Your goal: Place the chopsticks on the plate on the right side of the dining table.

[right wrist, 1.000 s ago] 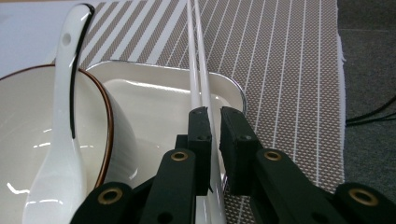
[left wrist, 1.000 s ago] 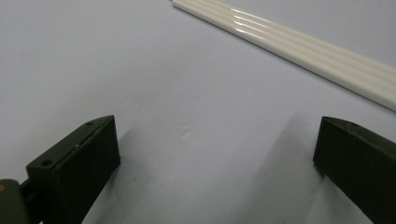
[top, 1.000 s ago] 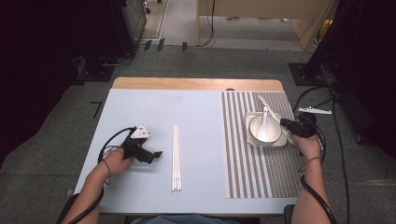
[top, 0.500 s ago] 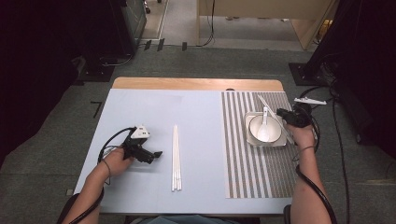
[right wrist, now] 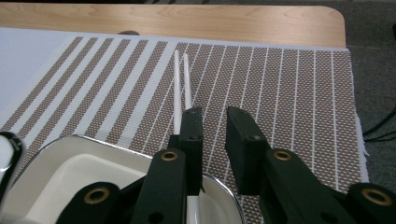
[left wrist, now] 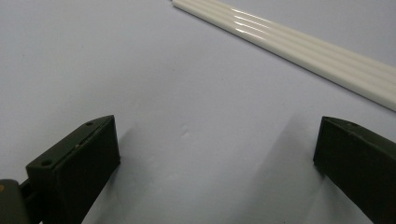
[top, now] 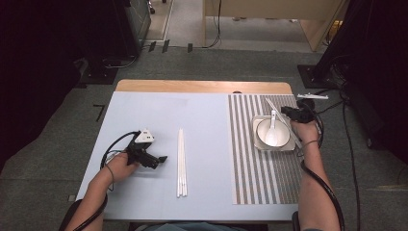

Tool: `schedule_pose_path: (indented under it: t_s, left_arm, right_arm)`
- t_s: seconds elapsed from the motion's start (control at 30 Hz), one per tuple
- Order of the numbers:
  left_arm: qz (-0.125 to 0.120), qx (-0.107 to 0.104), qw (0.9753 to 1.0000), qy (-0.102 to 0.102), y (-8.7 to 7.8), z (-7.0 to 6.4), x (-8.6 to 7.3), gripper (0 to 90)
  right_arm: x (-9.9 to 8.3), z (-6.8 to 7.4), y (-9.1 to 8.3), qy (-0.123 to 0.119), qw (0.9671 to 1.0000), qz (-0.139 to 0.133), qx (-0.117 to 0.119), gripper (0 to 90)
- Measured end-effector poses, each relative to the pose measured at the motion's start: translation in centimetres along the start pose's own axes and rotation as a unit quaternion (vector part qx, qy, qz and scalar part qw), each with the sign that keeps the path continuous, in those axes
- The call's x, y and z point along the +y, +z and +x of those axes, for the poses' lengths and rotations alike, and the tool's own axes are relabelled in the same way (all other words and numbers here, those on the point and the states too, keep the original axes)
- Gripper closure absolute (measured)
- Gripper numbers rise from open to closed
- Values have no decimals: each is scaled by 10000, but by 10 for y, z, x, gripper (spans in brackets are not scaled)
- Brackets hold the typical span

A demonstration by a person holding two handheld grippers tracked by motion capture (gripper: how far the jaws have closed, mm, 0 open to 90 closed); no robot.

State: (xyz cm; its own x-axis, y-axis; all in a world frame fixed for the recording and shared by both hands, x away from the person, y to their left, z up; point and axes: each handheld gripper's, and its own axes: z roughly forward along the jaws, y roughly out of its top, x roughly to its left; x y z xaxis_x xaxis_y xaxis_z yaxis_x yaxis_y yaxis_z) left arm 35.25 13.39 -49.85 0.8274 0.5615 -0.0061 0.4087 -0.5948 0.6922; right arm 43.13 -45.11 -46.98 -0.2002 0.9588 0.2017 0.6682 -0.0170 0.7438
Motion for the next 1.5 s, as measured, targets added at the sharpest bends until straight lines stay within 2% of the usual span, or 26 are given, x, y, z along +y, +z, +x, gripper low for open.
schedule_pose_path:
  t_s: [0.3,0.57,0.77,0.9,0.97,1.17,1.5]
  left_arm:
    - [0,1,10000,0,0,0,0,0]
    - [0,2,10000,0,0,0,0,0]
    - [0,2,10000,-1,0,0,0,0]
    - [1,1,10000,1,0,0,0,0]
    - [1,2,10000,2,0,0,0,0]
    - [0,3,10000,1,0,0,0,0]
    - [0,1,10000,0,0,0,0,0]
  right_arm:
    - [4,5,6,-96,9998,144,-96,700]
    - [6,7,6,-195,9996,122,-135,626]
    - [7,4,4,-195,9994,79,-288,509]
    - [6,1,6,-125,9984,77,-543,466]
    - [5,-1,6,-83,9983,75,-580,463]
    - [3,0,10,-56,9983,238,-537,461]
    - [3,3,12,-60,9991,324,-272,480]
